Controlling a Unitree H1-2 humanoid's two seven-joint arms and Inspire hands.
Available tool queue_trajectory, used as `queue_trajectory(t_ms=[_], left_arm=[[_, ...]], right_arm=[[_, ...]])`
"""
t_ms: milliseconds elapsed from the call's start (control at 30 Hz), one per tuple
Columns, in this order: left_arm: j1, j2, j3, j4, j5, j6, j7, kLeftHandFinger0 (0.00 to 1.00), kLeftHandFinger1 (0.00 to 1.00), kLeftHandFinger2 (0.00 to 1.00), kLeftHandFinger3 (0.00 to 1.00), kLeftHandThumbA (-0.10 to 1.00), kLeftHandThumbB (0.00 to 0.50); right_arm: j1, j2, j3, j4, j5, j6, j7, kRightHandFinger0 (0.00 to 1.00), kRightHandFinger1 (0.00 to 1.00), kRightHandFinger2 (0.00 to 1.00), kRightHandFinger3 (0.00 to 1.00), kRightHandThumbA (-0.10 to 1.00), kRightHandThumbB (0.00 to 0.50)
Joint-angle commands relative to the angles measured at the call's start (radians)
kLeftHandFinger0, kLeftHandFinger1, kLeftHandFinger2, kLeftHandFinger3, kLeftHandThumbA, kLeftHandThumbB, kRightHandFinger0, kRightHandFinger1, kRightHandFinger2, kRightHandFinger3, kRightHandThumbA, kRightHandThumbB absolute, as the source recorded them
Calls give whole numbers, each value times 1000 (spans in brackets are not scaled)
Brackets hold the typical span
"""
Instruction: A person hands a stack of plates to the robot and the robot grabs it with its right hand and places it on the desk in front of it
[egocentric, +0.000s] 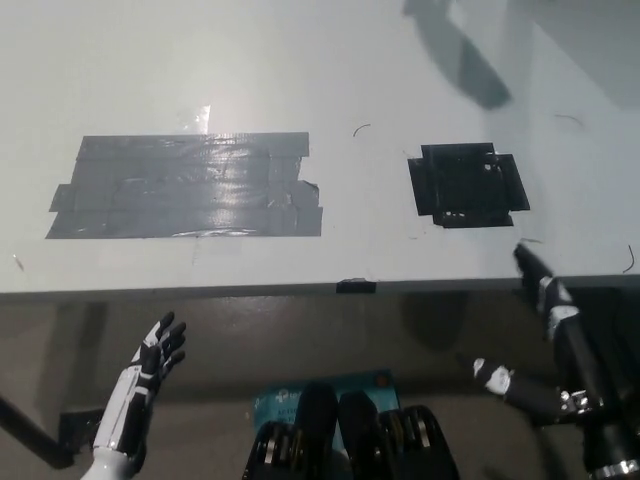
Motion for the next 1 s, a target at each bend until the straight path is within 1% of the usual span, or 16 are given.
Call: queue_trajectory(t_ms=[0,33,67,133,167,233,300,400,467,533,667,700,767,867,900,967], left_arm=[[21,-7,-16,-21,11,-43,-12,1000,1000,1000,1000,1000,262],[22,-7,-17,-21,11,-44,-12,1000,1000,1000,1000,1000,262],[22,-8,-18,-17,9,-47,-14,1000,1000,1000,1000,1000,262],[24,-7,-19,-22,10,-41,-15,1000,1000,1000,1000,1000,257],[27,-5,-19,-27,10,-36,-16,1000,1000,1000,1000,1000,250],[32,-4,-19,-27,11,-38,-15,1000,1000,1000,1000,1000,251],[36,-4,-22,-28,15,-38,-16,1000,1000,1000,1000,1000,249],[35,-3,-21,-23,9,-36,-17,1000,1000,1000,1000,1000,266],[38,-1,-22,-31,12,-31,-15,1000,1000,1000,1000,1000,263],[37,-1,-22,-29,15,-35,-14,1000,1000,1000,1000,1000,260],[32,-1,-26,-15,17,-51,-13,1000,1000,1000,1000,1000,258],[30,-1,-25,-19,18,-44,-11,1000,1000,1000,1000,1000,262],[30,-1,-25,-26,18,-37,-11,1000,1000,1000,1000,1000,261],[28,1,-26,-22,16,-45,-13,1000,1000,1000,1000,1000,258],[25,3,-27,-22,15,-45,-15,1000,1000,1000,1000,1000,251],[23,3,-28,-25,12,-38,-17,1000,1000,1000,1000,1000,252]], right_arm=[[-161,11,-41,-158,-314,-87,-128,1000,1000,1000,1000,880,285],[-173,9,-41,-158,-320,-78,-126,1000,1000,1000,1000,892,291],[-216,6,-40,-159,-337,-42,-117,1000,1000,1000,1000,896,296],[-245,7,-37,-156,-356,-26,-115,1000,1000,1000,1000,909,303],[-278,7,-32,-146,-375,-19,-116,1000,1000,1000,1000,897,295],[-308,8,-24,-131,-394,-7,-113,1000,1000,1000,1000,890,301],[-336,6,-15,-107,-427,-2,-116,1000,1000,1000,1000,896,294],[-371,8,-2,-61,-466,20,-116,1000,1000,1000,1000,892,286],[-400,16,5,-20,-490,40,-122,1000,1000,1000,1000,867,284],[-416,19,6,7,-500,38,-133,1000,1000,1000,1000,859,286],[-477,11,19,126,-569,41,-180,1000,1000,1000,1000,881,306],[-498,10,23,160,-585,45,-193,1000,1000,1000,1000,885,318],[-527,10,31,210,-610,45,-218,1000,1000,1000,1000,884,323],[-563,8,40,272,-634,61,-229,1000,1000,1000,1000,893,337],[-585,4,46,308,-645,68,-234,1000,1000,1000,1000,890,355],[-604,-1,51,339,-660,78,-237,1000,1000,1000,1000,888,361]])
